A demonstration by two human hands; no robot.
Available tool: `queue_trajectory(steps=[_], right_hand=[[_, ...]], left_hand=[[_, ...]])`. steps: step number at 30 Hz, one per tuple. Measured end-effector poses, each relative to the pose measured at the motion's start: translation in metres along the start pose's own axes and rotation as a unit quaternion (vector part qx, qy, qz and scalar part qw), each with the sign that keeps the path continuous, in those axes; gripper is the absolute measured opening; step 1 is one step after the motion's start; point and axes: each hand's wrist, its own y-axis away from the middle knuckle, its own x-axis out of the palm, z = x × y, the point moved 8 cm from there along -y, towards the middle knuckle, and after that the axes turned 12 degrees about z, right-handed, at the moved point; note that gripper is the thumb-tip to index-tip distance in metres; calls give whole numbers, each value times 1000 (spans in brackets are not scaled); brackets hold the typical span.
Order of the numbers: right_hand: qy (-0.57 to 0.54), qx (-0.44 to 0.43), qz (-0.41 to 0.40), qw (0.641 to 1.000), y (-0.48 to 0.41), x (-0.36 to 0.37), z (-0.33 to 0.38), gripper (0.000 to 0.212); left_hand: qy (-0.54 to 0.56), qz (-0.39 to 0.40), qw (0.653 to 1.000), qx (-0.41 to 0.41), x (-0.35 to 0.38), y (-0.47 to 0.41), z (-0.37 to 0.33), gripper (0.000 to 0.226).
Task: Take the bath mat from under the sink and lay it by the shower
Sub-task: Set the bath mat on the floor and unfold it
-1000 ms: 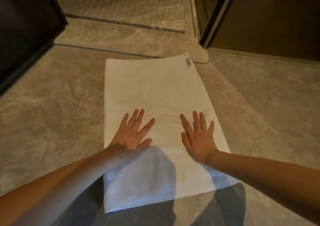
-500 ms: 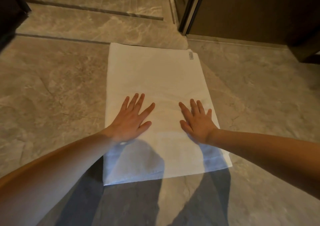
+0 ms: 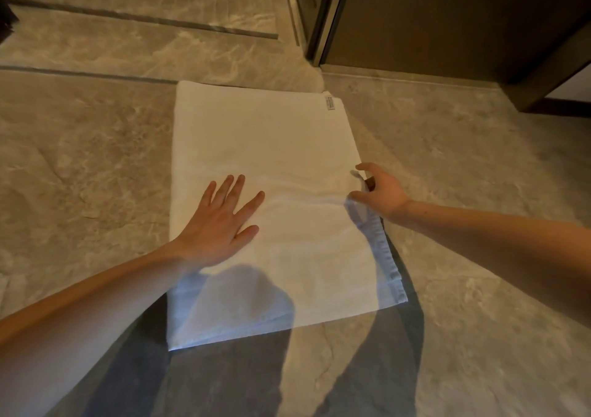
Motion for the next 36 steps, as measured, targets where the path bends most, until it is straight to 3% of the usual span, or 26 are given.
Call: queue_trajectory(steps=[4,7,12,15,20,23,26,28,30,33,36], right_hand=[[-18,-56,123,991,8,6,7,59],[-20,-47,183,982,15,10,1,58],[-29,-54,161,985,18,3,4,62],[11,-71,157,985,20,5,16,67],[-7,-108,168,980,28,17,40,67],[-3,-123,172,977,31,25,46,64],[7,-114,177,978,33,28,47,64],[20,-105,179,978,35,29,47,67],[59,-99,192,975,40,33,47,74],[85,-123,215,965,51,43,58,81],[35,-147,234,960,57,51,84,80]], left_hand=[[-2,11,1000,-3,0,0,0,70],[9,10,1000,1,-2,0,-2,66],[74,46,996,-17,-13,-4,-6,65],[153,-4,988,7,-54,-23,-26,55],[414,4,908,55,-112,-82,-68,46],[434,72,893,93,-126,-106,-98,41],[416,151,895,59,-122,-122,-109,31],[425,146,893,18,-121,-125,-100,25],[486,119,866,7,-117,-125,-85,17],[576,102,811,26,-107,-114,-63,52],[617,91,780,51,-106,-98,-39,59]])
